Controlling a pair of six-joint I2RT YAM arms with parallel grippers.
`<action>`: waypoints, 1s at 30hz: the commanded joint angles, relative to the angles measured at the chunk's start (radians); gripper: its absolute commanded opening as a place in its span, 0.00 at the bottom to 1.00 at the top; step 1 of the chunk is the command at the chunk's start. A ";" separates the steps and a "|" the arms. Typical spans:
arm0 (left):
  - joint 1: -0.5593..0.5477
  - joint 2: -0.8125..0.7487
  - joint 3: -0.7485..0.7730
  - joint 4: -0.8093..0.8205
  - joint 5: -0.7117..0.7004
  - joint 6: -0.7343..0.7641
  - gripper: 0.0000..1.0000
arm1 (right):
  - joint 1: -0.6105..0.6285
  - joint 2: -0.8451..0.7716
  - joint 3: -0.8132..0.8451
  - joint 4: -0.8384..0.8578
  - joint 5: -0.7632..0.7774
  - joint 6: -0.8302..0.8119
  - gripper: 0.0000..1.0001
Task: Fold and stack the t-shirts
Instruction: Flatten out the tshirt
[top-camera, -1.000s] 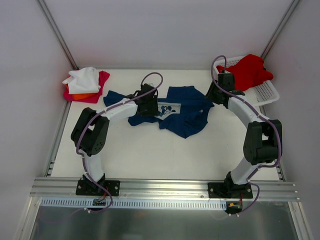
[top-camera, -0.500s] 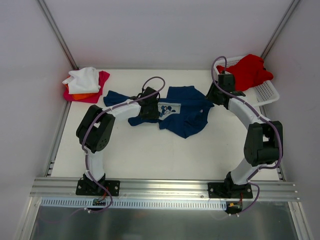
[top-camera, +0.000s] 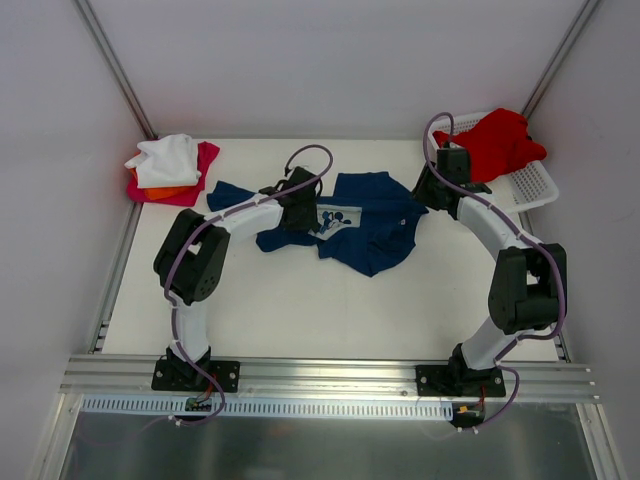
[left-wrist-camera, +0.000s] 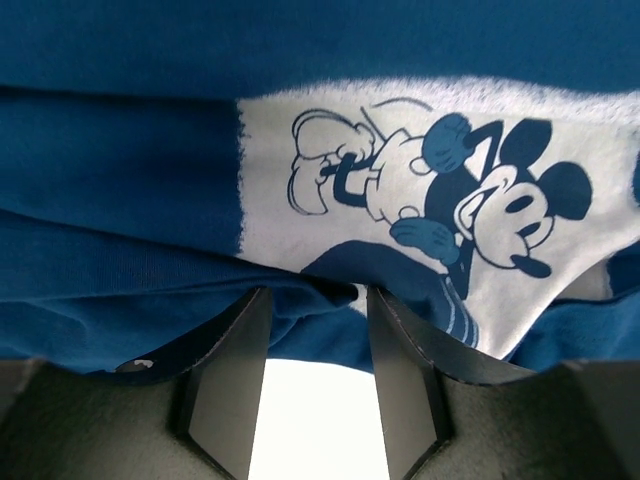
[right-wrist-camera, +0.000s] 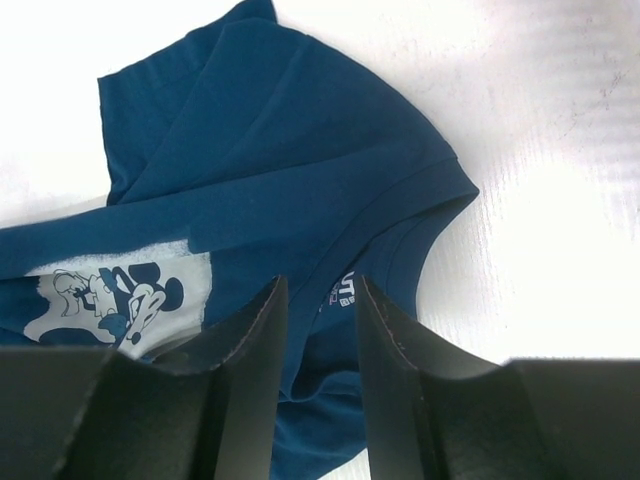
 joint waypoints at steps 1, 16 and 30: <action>-0.001 0.018 0.050 -0.019 -0.032 0.030 0.43 | 0.008 -0.046 -0.011 0.021 -0.008 -0.010 0.36; -0.001 0.052 0.050 -0.026 -0.041 0.032 0.24 | 0.008 -0.058 -0.018 0.019 -0.008 -0.018 0.36; -0.015 -0.328 -0.191 -0.075 -0.186 0.007 0.00 | 0.006 -0.039 -0.029 0.036 -0.008 -0.013 0.35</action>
